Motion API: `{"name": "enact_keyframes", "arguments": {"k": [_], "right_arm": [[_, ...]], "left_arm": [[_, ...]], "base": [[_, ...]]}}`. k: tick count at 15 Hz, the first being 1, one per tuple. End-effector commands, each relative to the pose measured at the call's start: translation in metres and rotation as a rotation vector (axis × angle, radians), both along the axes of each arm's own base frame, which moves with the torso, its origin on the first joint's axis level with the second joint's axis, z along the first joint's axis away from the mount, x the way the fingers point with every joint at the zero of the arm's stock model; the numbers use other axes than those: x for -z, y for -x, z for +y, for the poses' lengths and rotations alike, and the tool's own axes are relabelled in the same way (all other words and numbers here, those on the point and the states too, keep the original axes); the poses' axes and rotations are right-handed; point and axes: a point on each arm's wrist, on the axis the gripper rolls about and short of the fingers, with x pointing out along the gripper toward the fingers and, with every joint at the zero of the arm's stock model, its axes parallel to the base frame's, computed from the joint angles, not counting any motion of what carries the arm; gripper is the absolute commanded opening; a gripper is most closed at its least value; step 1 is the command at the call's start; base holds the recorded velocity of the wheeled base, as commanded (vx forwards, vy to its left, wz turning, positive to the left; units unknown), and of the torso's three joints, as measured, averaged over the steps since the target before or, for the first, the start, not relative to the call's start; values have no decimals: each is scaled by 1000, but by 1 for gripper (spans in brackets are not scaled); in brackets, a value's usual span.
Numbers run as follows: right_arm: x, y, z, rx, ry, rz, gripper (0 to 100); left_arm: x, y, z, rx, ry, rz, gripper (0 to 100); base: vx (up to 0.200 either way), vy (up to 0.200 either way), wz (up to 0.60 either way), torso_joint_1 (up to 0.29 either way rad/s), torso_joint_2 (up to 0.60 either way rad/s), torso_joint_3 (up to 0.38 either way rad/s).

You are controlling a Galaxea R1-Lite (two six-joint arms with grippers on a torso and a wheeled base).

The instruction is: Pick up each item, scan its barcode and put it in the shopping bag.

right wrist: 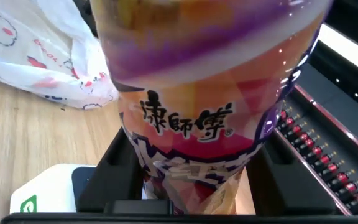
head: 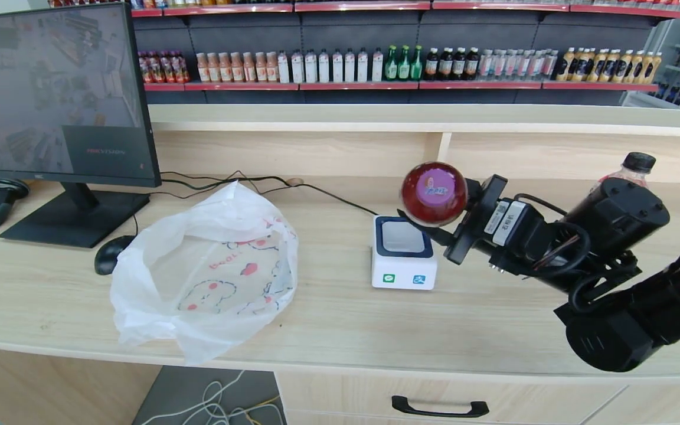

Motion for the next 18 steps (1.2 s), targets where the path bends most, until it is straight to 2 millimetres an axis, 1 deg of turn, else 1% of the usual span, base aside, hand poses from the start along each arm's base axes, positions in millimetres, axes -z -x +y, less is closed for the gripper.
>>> {"name": "enact_keyframes", "arguments": {"k": [1,2,3,5,7,10,11,16,18], "right_arm": [[11,-9,7,-44,36,-13,0],[11,-11,8,-60,45,-25,0],[5,-12,6,-97,53,-56,0],[0,-11,0,-116,63,-76,0],[2,-11,-1,-114,67,-72,0],[11,-15,0,-108,82,-65,0],[14,-18,-5,-94,87,-58,0],[16,-23,-13,-66,91,-52,0],[18,-23,-13,-68,93,-48,0]], "left_arm": [[0,0,0,0,1,-2,100],[0,0,0,0,-1,-2,100],[0,0,0,0,-1,-3,100],[0,0,0,0,-1,-3,100],[0,0,0,0,-1,-3,100],[0,0,0,0,-1,-2,100],[0,0,0,1,-1,-2,100],[0,0,0,0,1,-2,100],[0,0,0,0,1,-2,100]], "base": [[0,0,0,0,0,0],[0,0,0,0,0,0],[0,0,0,0,0,0],[0,0,0,0,0,0],[0,0,0,0,0,0],[0,0,0,0,0,0],[0,0,0,0,0,0],[0,0,0,0,0,0],[0,0,0,0,0,0]]}}
